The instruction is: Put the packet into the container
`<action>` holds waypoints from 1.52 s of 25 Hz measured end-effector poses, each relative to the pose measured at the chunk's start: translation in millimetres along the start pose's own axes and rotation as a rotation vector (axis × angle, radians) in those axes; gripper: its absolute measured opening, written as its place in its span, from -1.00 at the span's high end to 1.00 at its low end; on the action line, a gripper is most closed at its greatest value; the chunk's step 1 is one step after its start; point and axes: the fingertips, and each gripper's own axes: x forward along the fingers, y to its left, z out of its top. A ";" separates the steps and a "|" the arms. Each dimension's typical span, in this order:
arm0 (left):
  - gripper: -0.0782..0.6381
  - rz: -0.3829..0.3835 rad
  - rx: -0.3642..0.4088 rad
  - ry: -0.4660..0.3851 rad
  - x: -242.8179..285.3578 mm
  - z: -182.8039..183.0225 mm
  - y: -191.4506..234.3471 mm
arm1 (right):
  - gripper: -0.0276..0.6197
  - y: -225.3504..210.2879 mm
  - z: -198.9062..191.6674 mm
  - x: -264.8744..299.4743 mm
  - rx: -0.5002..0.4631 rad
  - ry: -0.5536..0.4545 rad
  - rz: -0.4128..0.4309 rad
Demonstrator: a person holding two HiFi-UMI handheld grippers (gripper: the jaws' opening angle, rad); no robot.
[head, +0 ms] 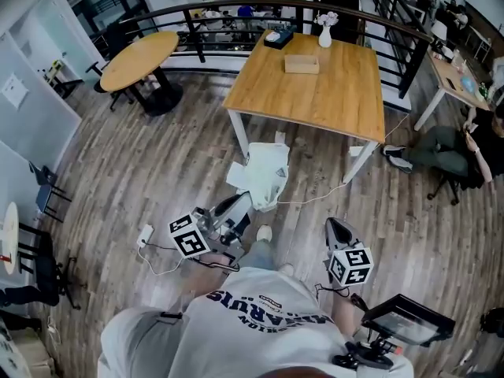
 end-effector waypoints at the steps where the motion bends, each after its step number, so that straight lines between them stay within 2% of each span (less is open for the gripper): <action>1: 0.77 -0.003 -0.004 0.001 -1.0 0.5 1.7 | 0.88 0.6 -0.5 0.1 0.003 -0.002 -0.008; 5: 0.77 -0.009 -0.012 0.008 2.4 -2.7 10.6 | 0.88 -7.2 -0.5 -0.9 0.019 -0.019 -0.040; 11: 0.77 -0.017 -0.025 0.004 39.1 -7.8 38.3 | 0.88 -45.6 8.4 19.9 0.010 -0.014 -0.047; 18: 0.77 -0.019 -0.045 0.005 61.1 9.3 67.7 | 0.88 -55.1 27.9 47.6 0.012 0.000 -0.054; 25: 0.77 -0.019 -0.077 0.002 97.1 50.9 115.9 | 0.88 -69.7 70.9 99.7 0.009 0.028 -0.057; 38: 0.77 -0.056 -0.076 -0.001 96.1 36.2 157.9 | 0.88 -62.5 61.4 130.5 -0.039 0.011 -0.037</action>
